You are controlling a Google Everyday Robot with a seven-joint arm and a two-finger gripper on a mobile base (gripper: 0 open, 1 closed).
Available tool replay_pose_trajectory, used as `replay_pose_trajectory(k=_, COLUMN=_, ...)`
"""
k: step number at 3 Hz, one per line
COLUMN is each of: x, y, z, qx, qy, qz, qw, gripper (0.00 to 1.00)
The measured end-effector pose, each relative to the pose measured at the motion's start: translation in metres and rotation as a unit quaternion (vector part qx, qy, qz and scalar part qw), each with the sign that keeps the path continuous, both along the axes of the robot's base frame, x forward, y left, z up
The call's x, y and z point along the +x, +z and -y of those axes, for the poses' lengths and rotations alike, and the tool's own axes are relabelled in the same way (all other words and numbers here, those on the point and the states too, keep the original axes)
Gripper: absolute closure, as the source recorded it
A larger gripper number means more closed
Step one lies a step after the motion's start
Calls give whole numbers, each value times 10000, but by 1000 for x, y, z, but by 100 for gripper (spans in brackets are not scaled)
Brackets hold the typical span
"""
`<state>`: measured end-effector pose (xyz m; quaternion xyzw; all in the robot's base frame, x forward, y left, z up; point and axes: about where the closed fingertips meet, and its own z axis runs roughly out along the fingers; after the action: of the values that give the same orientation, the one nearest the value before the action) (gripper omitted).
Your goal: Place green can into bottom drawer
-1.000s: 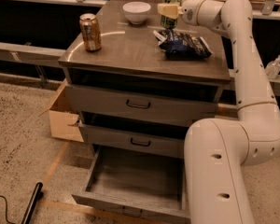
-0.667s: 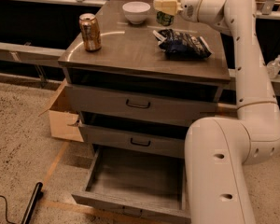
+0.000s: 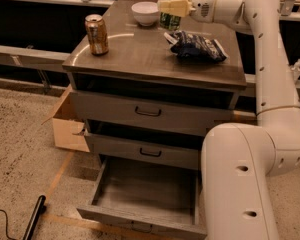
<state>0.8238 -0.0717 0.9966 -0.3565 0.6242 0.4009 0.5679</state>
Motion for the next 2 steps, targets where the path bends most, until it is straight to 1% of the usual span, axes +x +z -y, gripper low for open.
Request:
replay_pose_trajectory(k=1, x=0, y=0, z=0, qx=0, qy=1, qz=0, qw=10000, gripper=100)
replay_pose_trajectory(k=2, x=-11, y=3, z=-19, qx=48, qy=280, qz=-83, qw=9996, gripper=100)
